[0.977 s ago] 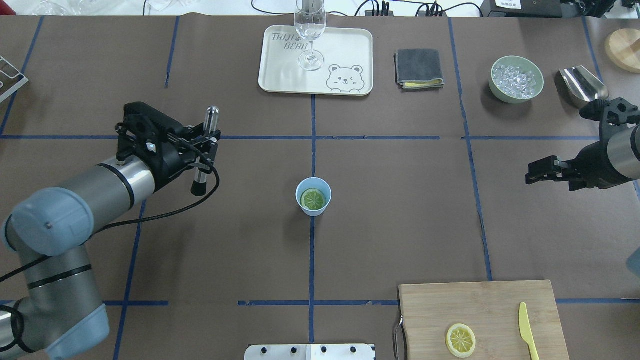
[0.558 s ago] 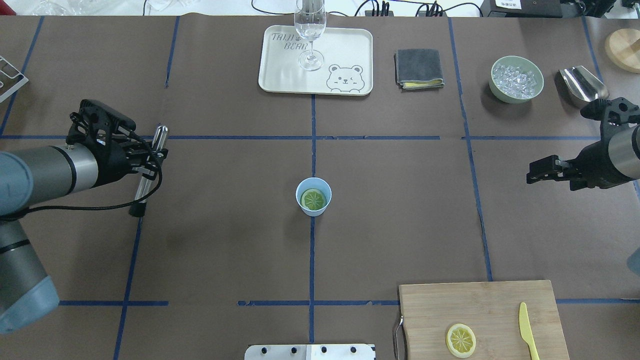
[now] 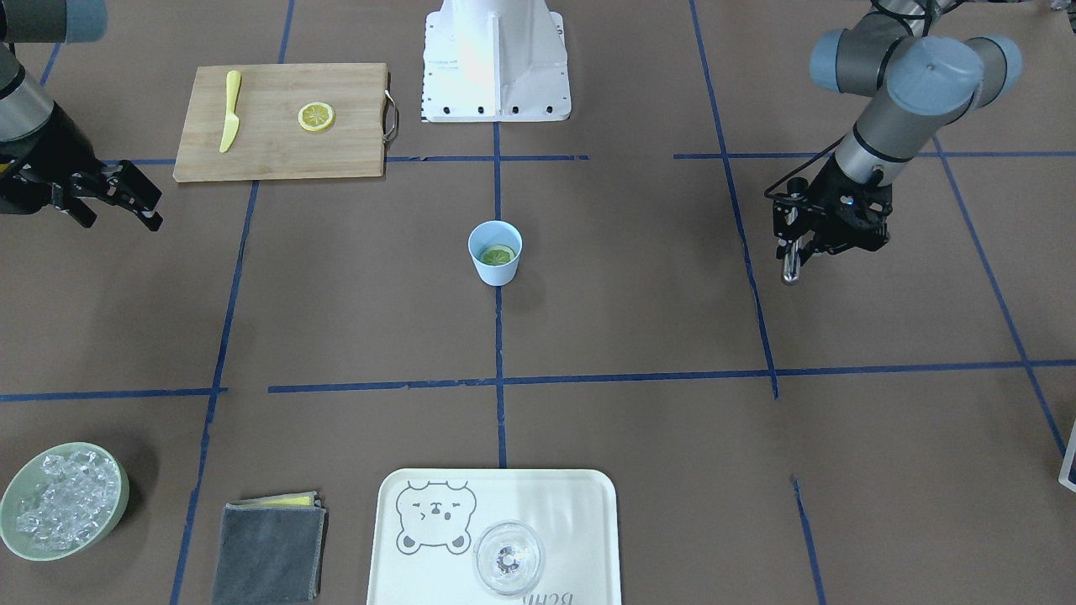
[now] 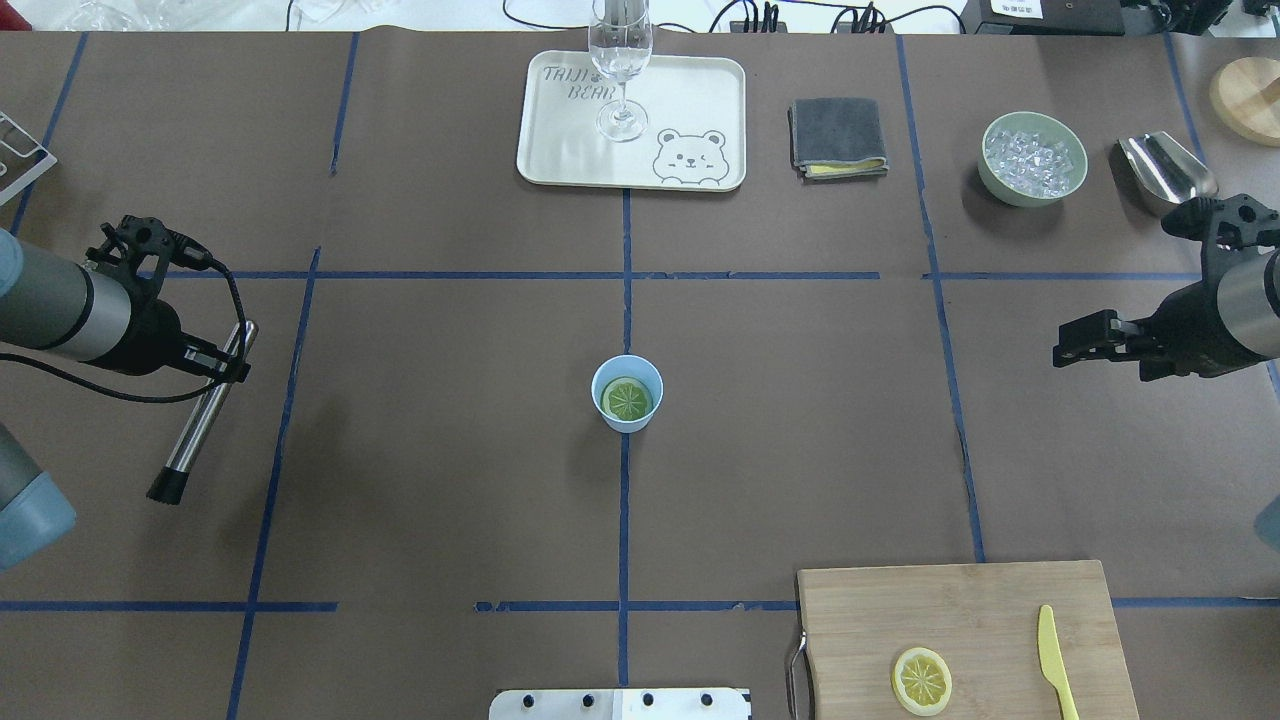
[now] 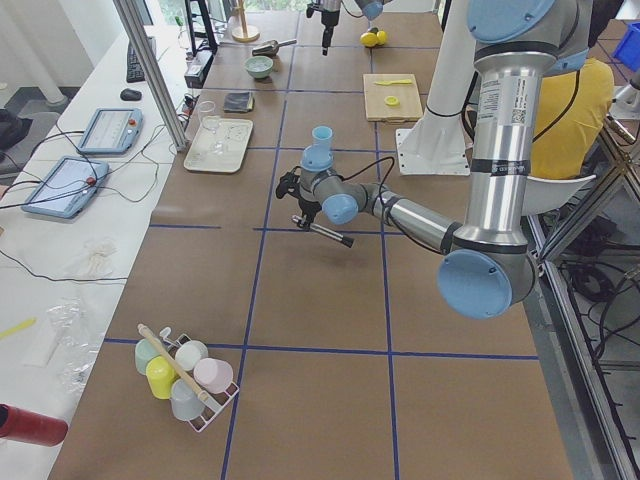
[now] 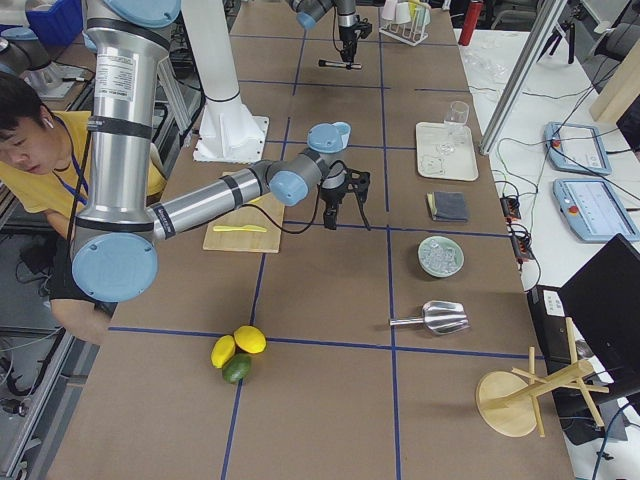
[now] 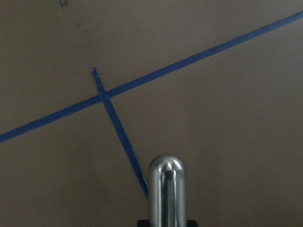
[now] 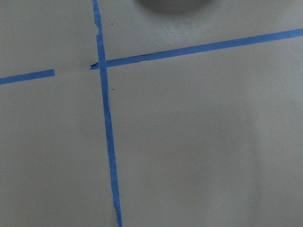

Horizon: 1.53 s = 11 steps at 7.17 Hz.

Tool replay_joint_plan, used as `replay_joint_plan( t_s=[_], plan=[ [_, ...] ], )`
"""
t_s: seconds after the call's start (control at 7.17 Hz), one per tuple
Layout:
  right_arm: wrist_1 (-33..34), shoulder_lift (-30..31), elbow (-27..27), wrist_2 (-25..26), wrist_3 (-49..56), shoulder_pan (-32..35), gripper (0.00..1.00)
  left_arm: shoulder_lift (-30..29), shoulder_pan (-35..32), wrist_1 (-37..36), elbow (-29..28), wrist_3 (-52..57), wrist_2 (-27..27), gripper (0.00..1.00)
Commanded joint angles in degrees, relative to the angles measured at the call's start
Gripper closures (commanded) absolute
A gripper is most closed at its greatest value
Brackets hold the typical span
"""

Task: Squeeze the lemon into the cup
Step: 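Lift the muddler out of the cup and carry it back with the left gripper, then lower the muddler onto the table and release it with the left gripper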

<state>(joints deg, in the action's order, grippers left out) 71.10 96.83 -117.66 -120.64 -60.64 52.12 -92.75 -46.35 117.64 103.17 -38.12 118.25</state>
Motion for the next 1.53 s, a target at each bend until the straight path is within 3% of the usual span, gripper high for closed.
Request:
replay_joint_plan(
  t_s=[0.0, 0.14, 0.28, 1.4],
  plan=[
    [0.0, 0.3, -0.3, 0.1, -0.1, 0.0, 0.00, -0.2, -4.1, -0.3, -6.5, -3.2, 1.5, 1.00],
    [0.0, 0.3, -0.3, 0.1, -0.1, 0.0, 0.00, -0.4, -7.8, -1.1, -7.6, -3.8, 2.2, 1.00],
    [0.0, 0.3, -0.6, 0.1, -0.4, 0.0, 0.00, -1.2, -7.7, -4.1, -9.2, -4.0, 2.5, 1.00],
    [0.0, 0.3, -0.6, 0.1, -0.5, -0.1, 0.00, -2.8, -7.4, -6.2, -11.4, -5.2, 3.0, 1.00]
  ],
)
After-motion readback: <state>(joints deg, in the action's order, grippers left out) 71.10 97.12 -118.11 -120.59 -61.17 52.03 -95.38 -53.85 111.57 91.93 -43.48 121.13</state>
